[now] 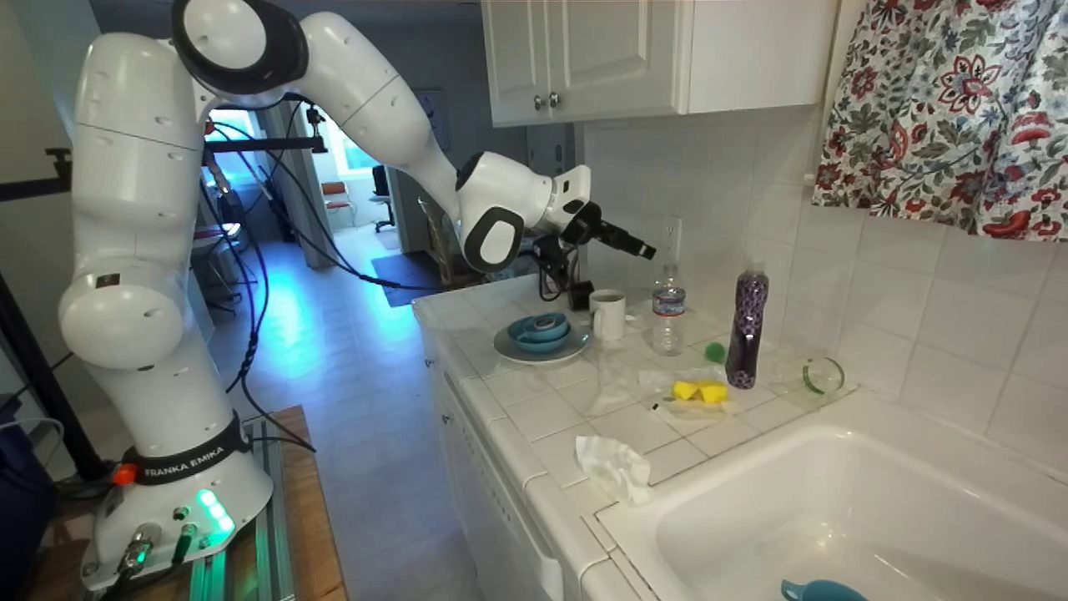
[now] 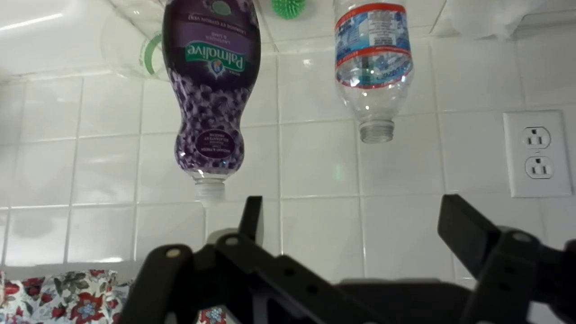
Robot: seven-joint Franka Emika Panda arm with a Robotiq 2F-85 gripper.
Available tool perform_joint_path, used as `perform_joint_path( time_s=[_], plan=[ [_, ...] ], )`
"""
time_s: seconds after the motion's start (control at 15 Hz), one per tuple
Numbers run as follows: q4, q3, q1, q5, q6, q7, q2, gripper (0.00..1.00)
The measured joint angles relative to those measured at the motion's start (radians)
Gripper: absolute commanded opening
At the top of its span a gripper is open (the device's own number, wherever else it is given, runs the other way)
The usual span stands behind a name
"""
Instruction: Pick up the bottle and pour some water in the cup
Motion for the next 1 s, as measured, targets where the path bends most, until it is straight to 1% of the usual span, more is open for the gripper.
perform_joint_path(
  time_s=[0.2,0.4,0.53,0.73,1.0],
  plan=[
    [0.044,-0.011,0.061,0.025,0.092,-0.014,0.069,1.00],
    [0.086,-0.014,0.092,0.051,0.176,-0.015,0.135,1.00],
    [0.110,-0.018,0.095,0.076,0.224,-0.015,0.173,1.00],
    [0.147,-0.026,0.087,0.121,0.263,-0.015,0.221,1.00],
    [0.196,0.002,0.060,0.192,0.265,-0.016,0.269,1.00]
  ],
)
